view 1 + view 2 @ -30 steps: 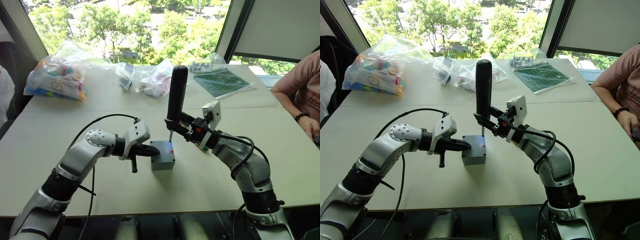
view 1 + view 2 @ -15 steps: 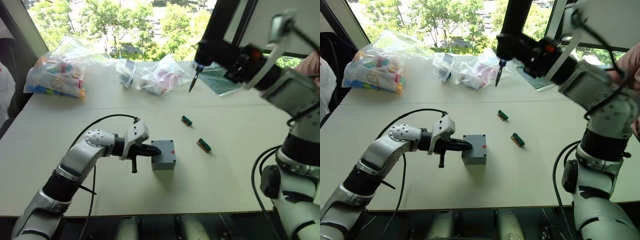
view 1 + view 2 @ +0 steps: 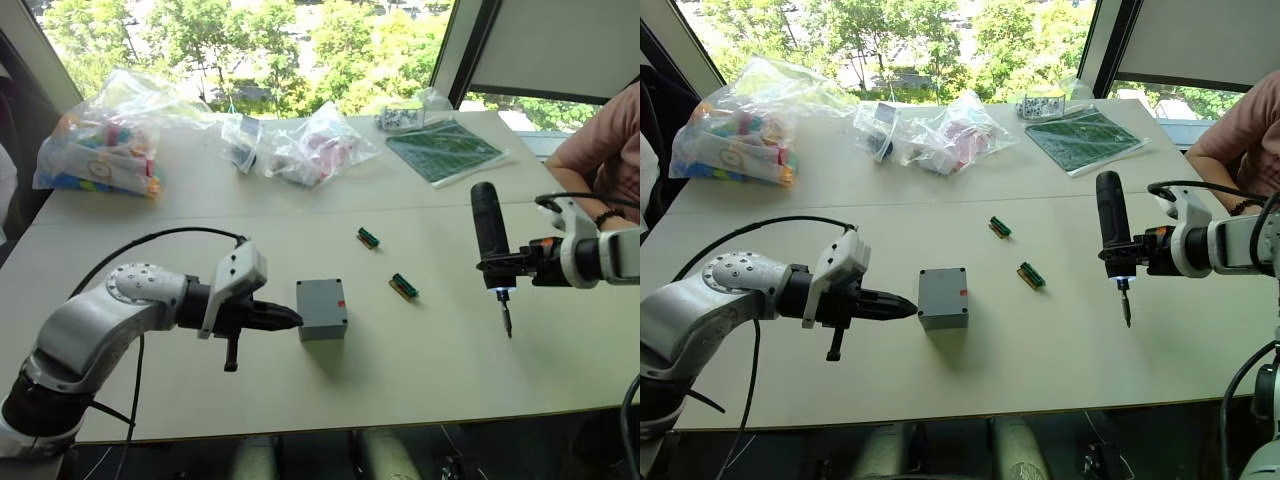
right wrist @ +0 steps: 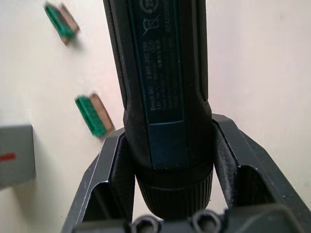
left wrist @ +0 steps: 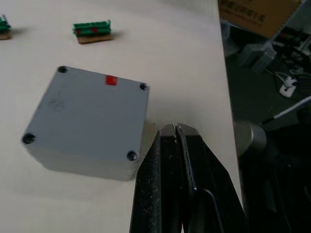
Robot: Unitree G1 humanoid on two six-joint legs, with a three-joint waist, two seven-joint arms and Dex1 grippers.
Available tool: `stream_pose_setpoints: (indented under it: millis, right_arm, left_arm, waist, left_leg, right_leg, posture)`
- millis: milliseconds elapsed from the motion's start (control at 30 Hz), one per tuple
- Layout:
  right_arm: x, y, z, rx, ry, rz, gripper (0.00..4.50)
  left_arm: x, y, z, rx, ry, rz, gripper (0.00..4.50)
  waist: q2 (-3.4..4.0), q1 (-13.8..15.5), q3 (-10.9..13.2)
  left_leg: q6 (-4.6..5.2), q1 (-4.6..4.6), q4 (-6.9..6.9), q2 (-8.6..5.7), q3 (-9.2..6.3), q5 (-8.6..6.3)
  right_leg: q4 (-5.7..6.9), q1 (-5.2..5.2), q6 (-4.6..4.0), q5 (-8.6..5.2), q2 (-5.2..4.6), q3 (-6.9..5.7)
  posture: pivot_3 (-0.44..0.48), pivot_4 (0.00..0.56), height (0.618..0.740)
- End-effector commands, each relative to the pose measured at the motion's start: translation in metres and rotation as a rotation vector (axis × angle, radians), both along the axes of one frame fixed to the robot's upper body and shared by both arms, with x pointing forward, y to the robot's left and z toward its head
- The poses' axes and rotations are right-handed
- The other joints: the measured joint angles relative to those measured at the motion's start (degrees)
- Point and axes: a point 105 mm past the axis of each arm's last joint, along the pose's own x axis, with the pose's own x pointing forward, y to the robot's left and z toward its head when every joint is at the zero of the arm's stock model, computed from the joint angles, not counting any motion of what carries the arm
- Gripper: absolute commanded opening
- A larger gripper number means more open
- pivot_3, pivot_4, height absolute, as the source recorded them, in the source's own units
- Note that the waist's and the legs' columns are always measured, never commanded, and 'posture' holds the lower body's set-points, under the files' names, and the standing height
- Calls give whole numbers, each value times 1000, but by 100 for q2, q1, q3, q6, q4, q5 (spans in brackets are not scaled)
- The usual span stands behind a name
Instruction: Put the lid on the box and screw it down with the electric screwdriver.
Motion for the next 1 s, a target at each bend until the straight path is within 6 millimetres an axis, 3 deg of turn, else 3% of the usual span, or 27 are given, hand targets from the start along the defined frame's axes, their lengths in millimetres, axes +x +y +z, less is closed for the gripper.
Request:
stream_pose_setpoints:
  millis: [33,200,300,400,433,667,733,800,867,933,1000]
  right_arm:
    - [7,-2,5,32,-13,-29,1769]
    - [21,5,-13,9,33,-54,1769]
    - [25,5,-28,-37,63,-69,1769]
    - [31,11,-29,-27,60,-66,1769]
    - [32,12,-29,-32,58,-66,2269]
    - [34,13,-27,-29,53,-68,4427]
    - [45,6,-5,-30,-74,-86,4473]
    - [55,11,36,72,-294,-30,4473]
    - [45,16,72,107,-623,124,4473]
    - [23,20,79,120,-767,241,4473]
    - [4,25,66,131,-722,326,4473]
  left_arm:
    - [6,-4,2,-4,-63,9,0]
    - [8,-10,1,-27,-68,23,0]
    - [7,-3,-5,1,-57,44,0]
    - [4,1,-12,35,-52,48,0]
    - [4,2,-10,29,-46,55,0]
    - [10,11,-7,-7,-15,122,0]
    - [24,25,-3,-65,7,234,0]
    - [28,40,1,-118,36,319,0]
    - [20,58,1,-137,86,385,0]
    - [10,71,-2,-130,127,433,0]
    - [1,77,-6,-121,159,460,0]
  waist:
    - [-5,-4,3]
    - [-9,-80,6]
    - [-9,-72,6]
    - [-16,-79,8]
    - [-18,-81,7]
    - [-30,-75,10]
    - [-30,-73,10]
    - [-29,-72,13]
    - [-28,-74,15]
    - [-30,-64,14]
    - [-32,-40,12]
  left_leg:
    - [0,4,2,0,-3,0]
    - [-2,3,16,-1,-1,2]
    - [-2,2,3,-3,2,1]
    - [-2,1,-1,-2,1,1]
    - [-2,1,-2,-2,2,1]
    - [-3,9,20,-2,3,2]
    - [-3,10,20,-3,3,2]
    - [-3,7,19,-4,4,2]
    - [-3,1,9,-4,6,2]
    - [-2,2,-8,-1,0,1]
    - [7,2,-14,3,-8,-6]
  right_leg:
    - [-1,2,4,1,4,0]
    - [-3,6,11,6,3,6]
    - [-2,2,6,11,5,13]
    - [-5,1,11,7,7,15]
    - [-6,2,11,7,7,16]
    - [-5,15,15,13,6,19]
    - [-7,19,14,13,6,18]
    - [-7,16,13,15,4,19]
    - [-7,5,15,16,5,19]
    - [-5,4,55,16,6,13]
    - [-4,7,63,7,8,0]
  posture:
    - [0,150,740]
    - [0,150,740]
    - [0,150,740]
    - [0,150,740]
    - [0,150,740]
    - [0,150,740]
    - [0,150,740]
    - [0,150,740]
    - [0,150,740]
    - [0,150,740]
    - [0,150,740]
